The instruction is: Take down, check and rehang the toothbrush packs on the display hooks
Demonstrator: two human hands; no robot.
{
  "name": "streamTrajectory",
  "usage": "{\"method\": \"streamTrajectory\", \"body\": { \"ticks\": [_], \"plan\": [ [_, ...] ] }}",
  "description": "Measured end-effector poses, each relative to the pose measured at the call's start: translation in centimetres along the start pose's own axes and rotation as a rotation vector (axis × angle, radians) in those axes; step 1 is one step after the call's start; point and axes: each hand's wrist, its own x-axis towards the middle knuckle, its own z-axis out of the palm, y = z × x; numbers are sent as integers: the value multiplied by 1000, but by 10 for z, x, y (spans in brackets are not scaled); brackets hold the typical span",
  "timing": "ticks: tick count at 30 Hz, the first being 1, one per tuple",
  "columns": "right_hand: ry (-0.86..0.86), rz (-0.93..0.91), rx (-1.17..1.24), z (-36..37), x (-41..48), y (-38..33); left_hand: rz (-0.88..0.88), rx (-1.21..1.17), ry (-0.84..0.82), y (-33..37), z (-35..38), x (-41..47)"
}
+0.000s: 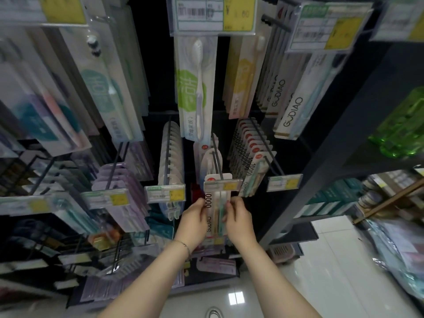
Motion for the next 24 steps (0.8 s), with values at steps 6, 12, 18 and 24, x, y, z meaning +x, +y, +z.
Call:
{"method": "streamTrajectory", "body": {
  "ticks": [6, 12, 18, 24],
  "plan": [
    [40, -13, -9, -1, -16, -2, 47, 4, 4, 1, -4, -13],
    [37, 69, -6, -9, -35, 4, 20, 12, -91, 1, 4, -25],
    [94, 169, 81, -26, -39, 16, -16, 44, -190, 12, 21, -20],
    [137, 253, 182, -53, -26, 32, -43, 11, -255, 29, 49, 2]
  ]
}}
